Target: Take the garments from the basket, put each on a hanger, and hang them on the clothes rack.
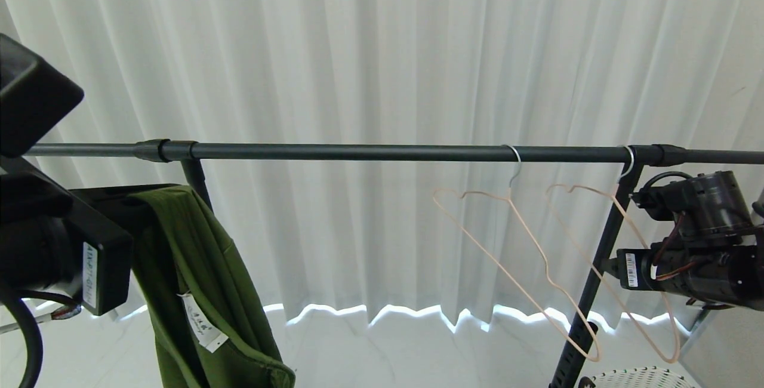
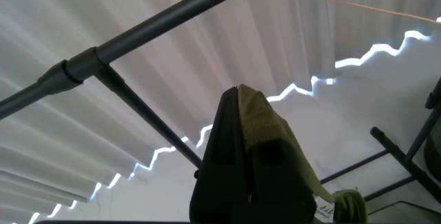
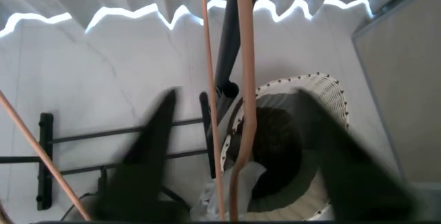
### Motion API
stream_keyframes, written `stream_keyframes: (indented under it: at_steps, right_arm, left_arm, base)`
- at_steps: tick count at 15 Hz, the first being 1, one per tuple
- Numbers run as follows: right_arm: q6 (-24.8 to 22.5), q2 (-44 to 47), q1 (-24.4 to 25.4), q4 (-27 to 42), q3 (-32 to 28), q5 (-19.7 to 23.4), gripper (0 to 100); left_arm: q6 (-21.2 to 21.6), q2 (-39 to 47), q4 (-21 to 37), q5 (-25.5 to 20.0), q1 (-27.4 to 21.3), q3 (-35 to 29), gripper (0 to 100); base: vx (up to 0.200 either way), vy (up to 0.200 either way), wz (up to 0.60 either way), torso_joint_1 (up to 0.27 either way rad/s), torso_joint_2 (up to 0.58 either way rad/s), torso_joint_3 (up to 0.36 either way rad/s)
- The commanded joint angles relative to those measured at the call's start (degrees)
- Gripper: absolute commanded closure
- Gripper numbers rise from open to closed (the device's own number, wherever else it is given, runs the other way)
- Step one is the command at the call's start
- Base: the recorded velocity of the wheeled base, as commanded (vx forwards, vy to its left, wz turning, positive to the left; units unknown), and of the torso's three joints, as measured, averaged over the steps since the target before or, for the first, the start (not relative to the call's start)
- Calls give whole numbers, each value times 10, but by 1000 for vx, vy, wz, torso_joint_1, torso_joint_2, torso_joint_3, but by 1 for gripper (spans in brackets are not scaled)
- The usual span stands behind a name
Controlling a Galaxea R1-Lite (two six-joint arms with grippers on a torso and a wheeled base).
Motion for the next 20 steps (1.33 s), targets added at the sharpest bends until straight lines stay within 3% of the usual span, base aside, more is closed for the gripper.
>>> stream_keyframes:
  at_steps: [1, 15, 20]
  right_arm:
    - [0, -8, 0, -1, -1, 2, 100]
    - [0, -96, 6, 4, 4, 16, 100]
    - [-4, -183, 37, 6, 52, 16, 100]
  left_arm:
    - [0, -1, 0, 0, 0, 0, 100]
    - [0, -14, 0, 0, -8, 10, 100]
    - [2, -14, 0, 2, -7, 13, 100]
  base:
    - [0, 0, 0, 0, 0, 0]
    - [0, 0, 0, 0, 0, 0]
    - [-40, 0, 0, 0, 0, 0]
